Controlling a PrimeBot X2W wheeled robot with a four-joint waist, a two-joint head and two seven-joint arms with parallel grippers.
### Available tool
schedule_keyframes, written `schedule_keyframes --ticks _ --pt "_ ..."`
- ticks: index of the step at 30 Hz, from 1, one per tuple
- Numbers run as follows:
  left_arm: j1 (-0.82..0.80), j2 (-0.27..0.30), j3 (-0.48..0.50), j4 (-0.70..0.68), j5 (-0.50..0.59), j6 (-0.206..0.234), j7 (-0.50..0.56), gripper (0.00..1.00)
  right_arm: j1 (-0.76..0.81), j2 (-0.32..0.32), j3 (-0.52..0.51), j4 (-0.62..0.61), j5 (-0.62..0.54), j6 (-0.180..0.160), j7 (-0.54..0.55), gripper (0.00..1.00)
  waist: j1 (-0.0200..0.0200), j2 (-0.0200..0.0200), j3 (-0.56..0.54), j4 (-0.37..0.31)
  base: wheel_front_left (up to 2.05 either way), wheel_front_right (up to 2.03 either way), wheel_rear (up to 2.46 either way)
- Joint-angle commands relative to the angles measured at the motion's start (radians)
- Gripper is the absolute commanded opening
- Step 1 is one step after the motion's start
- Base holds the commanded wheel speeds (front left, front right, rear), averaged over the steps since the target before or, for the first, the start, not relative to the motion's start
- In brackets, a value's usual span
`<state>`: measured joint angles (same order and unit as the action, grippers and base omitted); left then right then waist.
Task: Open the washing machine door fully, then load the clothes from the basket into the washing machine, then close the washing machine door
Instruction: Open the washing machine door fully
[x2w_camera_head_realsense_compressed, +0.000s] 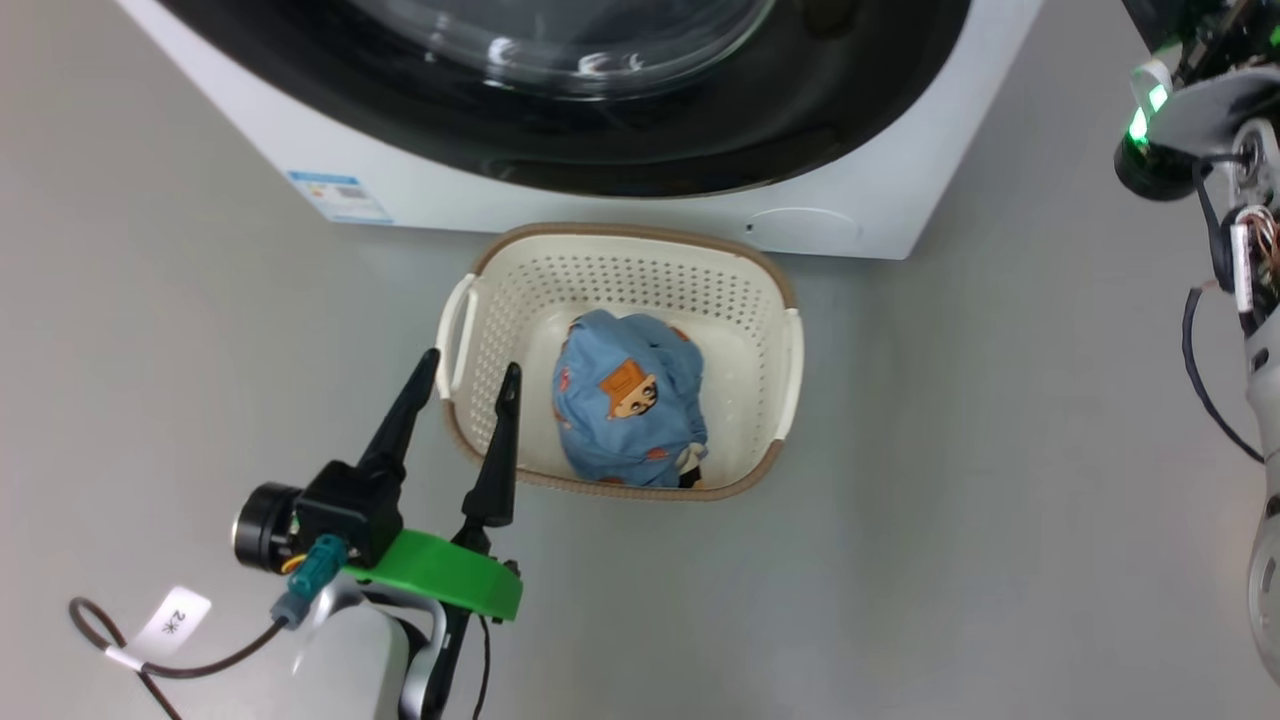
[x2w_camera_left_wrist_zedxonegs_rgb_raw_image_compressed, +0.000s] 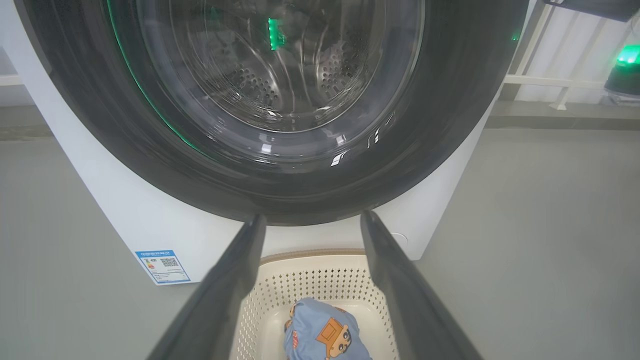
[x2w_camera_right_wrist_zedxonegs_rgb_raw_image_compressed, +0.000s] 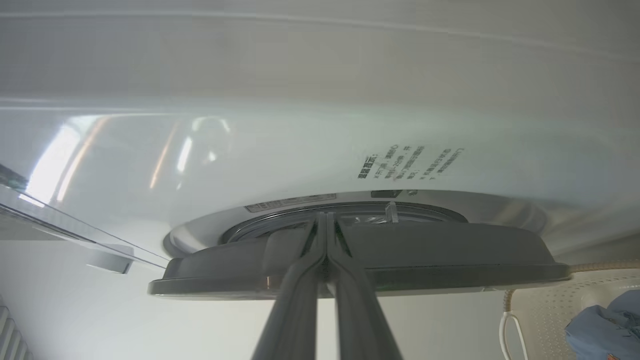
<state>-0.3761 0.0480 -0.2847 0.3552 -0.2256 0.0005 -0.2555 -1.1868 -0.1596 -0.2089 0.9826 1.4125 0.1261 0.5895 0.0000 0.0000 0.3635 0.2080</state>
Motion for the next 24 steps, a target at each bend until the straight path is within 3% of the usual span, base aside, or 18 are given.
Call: schedule_keyframes --ticks 1,12,24 --pt "-0.026 0.015 0.026 -0.017 0.01 -0.003 -0.006 1.0 -0.038 0.013 0.017 -0.013 -0.013 0.005 0.005 0.0 0.0 0.0 0.015 0.023 0.0 0.0 0.0" --pt "-0.057 0.004 0.003 -0.016 0.002 -0.011 -0.006 1.0 -0.146 -0.016 0.056 0.087 -0.079 0.005 -0.016 0.0 0.0 0.0 0.05 0.09 0.0 0.0 0.0" --pt "-0.065 0.002 -0.014 -0.015 -0.025 0.005 -0.006 1.0 -0.189 -0.013 0.093 0.142 -0.111 0.005 0.019 0.0 0.0 0.0 0.071 0.103 0.0 0.0 0.0"
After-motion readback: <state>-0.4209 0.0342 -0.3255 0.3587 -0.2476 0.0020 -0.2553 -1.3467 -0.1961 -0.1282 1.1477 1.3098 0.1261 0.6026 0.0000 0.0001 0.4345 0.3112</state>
